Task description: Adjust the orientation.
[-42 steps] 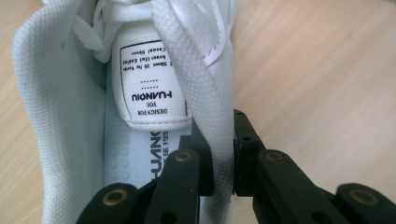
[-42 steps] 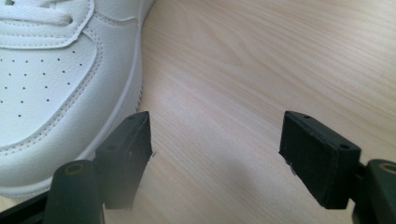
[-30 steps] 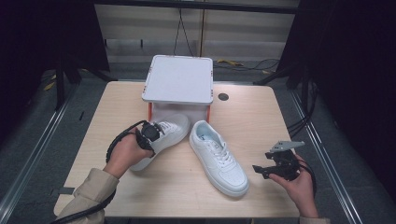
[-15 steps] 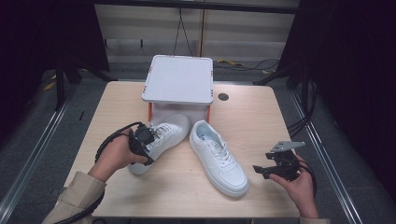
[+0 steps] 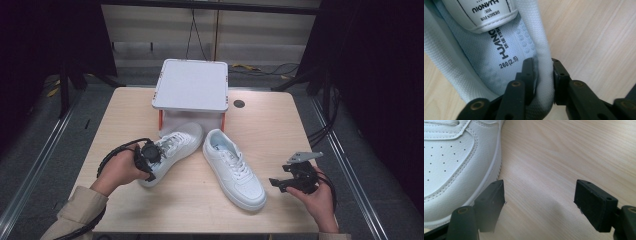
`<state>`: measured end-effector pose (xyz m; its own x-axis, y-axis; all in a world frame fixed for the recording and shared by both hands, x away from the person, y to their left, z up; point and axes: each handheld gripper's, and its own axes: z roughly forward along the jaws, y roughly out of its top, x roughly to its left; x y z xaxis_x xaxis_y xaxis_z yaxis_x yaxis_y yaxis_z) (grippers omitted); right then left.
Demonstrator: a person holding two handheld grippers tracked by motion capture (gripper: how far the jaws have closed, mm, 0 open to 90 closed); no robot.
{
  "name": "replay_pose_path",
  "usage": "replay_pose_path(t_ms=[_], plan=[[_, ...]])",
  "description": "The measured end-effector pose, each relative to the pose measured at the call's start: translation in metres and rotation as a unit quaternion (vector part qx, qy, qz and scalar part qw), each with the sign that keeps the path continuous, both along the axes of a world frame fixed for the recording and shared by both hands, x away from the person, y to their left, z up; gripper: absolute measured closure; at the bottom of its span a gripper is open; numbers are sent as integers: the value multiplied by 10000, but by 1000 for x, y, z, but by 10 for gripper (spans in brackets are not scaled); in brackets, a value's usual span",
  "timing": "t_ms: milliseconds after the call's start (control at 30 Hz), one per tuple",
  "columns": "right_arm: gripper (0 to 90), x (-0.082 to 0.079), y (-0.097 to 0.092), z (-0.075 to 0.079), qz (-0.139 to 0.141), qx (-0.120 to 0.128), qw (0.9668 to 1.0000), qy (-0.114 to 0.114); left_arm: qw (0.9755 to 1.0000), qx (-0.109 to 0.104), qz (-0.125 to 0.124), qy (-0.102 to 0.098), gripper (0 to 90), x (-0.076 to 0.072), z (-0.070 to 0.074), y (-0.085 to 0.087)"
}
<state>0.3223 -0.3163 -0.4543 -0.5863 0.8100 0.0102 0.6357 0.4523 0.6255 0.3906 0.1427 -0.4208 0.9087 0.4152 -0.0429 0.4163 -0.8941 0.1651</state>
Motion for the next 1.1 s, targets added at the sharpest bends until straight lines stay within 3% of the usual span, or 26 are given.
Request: replay_pose_path(t_ms=[67,100,300,400,533,600,700,733,767,800,867,1000,1100], plan=[[239,0,-1,1,-19,39,10000,-15,9994,-321,82,77,786,-3,3,-3],[238,0,-2,1,-29,44,10000,-22,9992,-396,51,25,790,-4,7,-5],[238,-1,-3,4,-24,48,10000,-74,9992,-315,-86,-240,794,-10,32,-25],[239,-2,-2,7,-13,73,9999,-132,9991,-260,-15,-345,790,-6,45,-34],[239,-2,-3,10,-26,85,9998,-163,9978,-365,212,-512,785,6,53,-38],[239,-2,-3,9,-7,87,9998,-169,9970,-379,344,-573,785,18,51,-40],[239,-2,-3,9,-21,77,9999,-149,9970,-372,438,-509,779,38,36,-48],[239,-2,-2,10,3,64,9998,-172,9974,-365,474,-392,777,44,30,-51],[239,-2,-2,11,4,64,9998,-185,9968,-453,599,-258,775,50,25,-52],[239,-2,-2,11,1,59,9998,-191,9951,-664,653,-327,775,54,22,-52],[239,-2,-3,11,2,75,9998,-196,9943,-675,706,-419,771,59,18,-53],[239,0,-1,10,2,71,9999,-138,9938,-776,730,-302,773,62,14,-51],[239,4,6,12,102,65,9998,-132,9941,-828,590,-370,752,60,12,-47]])
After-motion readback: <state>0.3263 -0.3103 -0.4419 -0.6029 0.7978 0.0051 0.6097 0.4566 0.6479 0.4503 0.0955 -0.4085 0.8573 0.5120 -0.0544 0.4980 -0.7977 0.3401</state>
